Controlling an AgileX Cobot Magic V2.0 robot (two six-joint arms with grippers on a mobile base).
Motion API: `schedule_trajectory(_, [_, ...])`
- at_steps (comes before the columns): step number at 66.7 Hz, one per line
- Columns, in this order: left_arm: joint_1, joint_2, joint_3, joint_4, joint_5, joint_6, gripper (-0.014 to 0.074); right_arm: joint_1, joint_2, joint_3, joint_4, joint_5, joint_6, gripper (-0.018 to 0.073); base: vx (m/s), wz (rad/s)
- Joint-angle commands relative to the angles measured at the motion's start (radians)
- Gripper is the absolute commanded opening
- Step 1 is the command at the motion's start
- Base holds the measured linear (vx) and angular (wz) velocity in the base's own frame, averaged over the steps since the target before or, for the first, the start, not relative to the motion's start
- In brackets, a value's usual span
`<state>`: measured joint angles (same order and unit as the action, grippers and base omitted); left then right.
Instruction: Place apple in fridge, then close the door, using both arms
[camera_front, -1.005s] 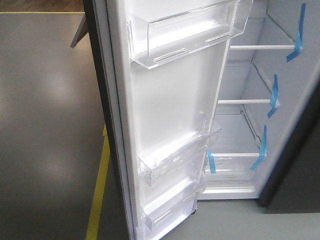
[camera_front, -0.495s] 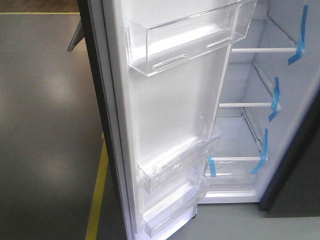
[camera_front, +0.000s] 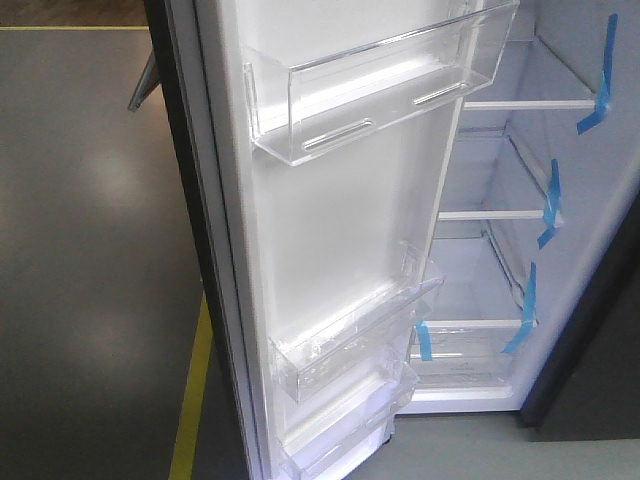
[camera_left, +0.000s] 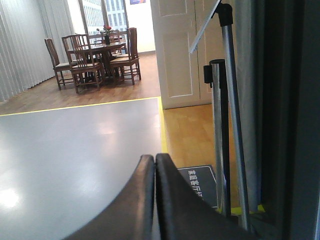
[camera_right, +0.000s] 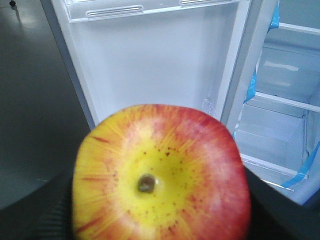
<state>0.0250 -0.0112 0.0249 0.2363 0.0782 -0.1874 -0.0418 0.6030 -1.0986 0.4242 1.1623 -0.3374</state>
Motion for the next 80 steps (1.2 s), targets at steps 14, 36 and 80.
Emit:
schedule_trajectory(14, [-0.006,-0.015,0.028,-0.008,-0.07,-0.004,-0.0006,-0.004,0.008,-0.023,0.025,-0.067,-0.007,0.0078,0.04,-0.01])
schedule_trajectory(36, [-0.006,-0.015,0.028,-0.008,-0.07,-0.004,-0.0006,-0.004,0.008,-0.023,0.025,-0.067,-0.007,0.0078,0.04,-0.02])
schedule_trajectory(80, [-0.006,-0.015,0.028,-0.008,-0.07,-0.004,-0.0006,-0.004,0.008,-0.023,0.025,-0.067,-0.007,0.0078,0.02,-0.01])
